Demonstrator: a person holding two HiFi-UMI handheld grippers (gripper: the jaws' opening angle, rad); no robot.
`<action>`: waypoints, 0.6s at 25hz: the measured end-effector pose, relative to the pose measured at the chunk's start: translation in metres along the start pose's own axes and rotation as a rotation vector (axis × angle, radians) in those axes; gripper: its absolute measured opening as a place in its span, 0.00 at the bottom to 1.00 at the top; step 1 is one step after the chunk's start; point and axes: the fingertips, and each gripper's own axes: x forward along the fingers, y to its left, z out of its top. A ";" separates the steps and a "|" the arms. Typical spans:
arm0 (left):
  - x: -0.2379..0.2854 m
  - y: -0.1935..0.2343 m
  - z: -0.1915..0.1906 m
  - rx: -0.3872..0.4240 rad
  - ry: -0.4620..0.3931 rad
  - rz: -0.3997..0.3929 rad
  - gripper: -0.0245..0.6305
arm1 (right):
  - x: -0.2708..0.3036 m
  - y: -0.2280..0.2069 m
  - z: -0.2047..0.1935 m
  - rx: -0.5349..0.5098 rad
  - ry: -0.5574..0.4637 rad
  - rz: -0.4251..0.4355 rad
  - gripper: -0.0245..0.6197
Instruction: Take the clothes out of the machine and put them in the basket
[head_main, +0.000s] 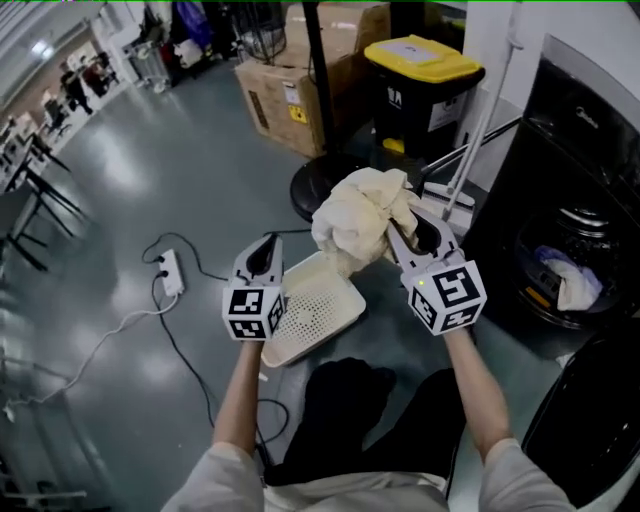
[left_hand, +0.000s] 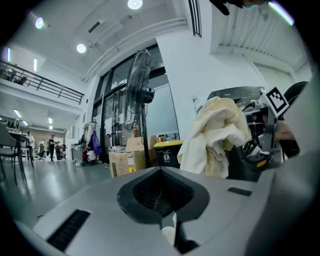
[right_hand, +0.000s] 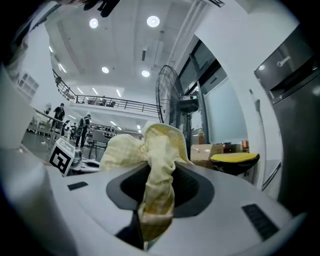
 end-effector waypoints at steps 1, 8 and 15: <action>-0.008 0.010 -0.004 -0.004 0.005 0.031 0.07 | 0.010 0.011 -0.002 0.005 -0.002 0.040 0.24; -0.037 0.040 -0.028 -0.010 0.022 0.114 0.07 | 0.046 0.077 -0.039 0.024 0.032 0.182 0.24; -0.056 0.061 -0.067 -0.050 0.068 0.166 0.07 | 0.070 0.125 -0.128 0.045 0.182 0.260 0.24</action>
